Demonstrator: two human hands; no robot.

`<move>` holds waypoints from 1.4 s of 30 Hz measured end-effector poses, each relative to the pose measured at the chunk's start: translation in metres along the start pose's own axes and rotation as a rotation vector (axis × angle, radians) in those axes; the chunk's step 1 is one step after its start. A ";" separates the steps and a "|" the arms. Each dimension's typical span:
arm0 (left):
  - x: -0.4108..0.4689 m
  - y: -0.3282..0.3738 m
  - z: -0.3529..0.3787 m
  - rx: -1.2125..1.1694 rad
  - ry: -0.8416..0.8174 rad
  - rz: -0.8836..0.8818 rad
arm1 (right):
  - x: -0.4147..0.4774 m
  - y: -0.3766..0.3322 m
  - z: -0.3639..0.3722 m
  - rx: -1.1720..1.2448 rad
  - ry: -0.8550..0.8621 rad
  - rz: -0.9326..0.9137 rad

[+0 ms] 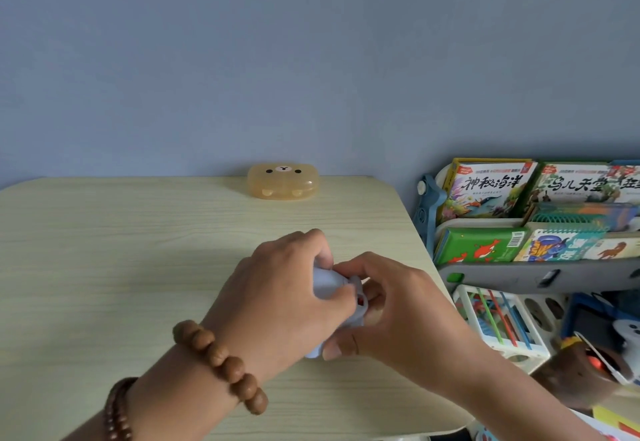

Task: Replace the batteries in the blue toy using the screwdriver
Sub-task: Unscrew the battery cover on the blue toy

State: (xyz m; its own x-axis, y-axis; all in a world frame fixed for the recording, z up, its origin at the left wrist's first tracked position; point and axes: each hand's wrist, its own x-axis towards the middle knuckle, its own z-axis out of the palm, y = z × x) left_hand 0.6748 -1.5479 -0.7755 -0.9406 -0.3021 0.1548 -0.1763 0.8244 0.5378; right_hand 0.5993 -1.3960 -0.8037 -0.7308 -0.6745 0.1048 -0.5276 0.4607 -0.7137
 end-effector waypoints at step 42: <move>0.004 -0.042 -0.024 -0.076 0.405 0.037 | 0.001 0.002 -0.008 0.028 -0.009 0.051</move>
State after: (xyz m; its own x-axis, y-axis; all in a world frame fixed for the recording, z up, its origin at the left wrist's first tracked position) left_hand 0.6856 -1.5955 -0.7779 -0.7528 -0.4496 0.4808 -0.1086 0.8053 0.5829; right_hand 0.5945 -1.3910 -0.7994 -0.7522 -0.6561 0.0614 -0.4775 0.4785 -0.7369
